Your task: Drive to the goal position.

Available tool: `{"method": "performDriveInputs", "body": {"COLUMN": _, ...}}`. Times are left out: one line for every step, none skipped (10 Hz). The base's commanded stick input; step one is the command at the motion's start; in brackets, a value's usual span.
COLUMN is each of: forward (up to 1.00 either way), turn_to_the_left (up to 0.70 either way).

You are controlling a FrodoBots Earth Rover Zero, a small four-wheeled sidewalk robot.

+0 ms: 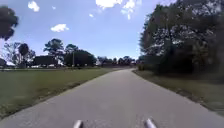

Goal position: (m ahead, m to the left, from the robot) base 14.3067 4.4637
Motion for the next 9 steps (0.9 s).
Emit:
{"method": "performDriveInputs", "body": {"forward": 0.5, "turn_to_the_left": 0.0}}
{"method": "performDriveInputs", "body": {"forward": 0.5, "turn_to_the_left": 0.0}}
{"method": "performDriveInputs", "body": {"forward": 0.5, "turn_to_the_left": 0.0}}
{"method": "performDriveInputs", "body": {"forward": 0.5, "turn_to_the_left": 0.11}}
{"method": "performDriveInputs", "body": {"forward": 0.5, "turn_to_the_left": 0.25}}
{"method": "performDriveInputs", "body": {"forward": 0.5, "turn_to_the_left": 0.15}}
{"method": "performDriveInputs", "body": {"forward": 0.5, "turn_to_the_left": 0.0}}
{"method": "performDriveInputs", "body": {"forward": 0.5, "turn_to_the_left": 0.0}}
{"method": "performDriveInputs", "body": {"forward": 0.5, "turn_to_the_left": 0.0}}
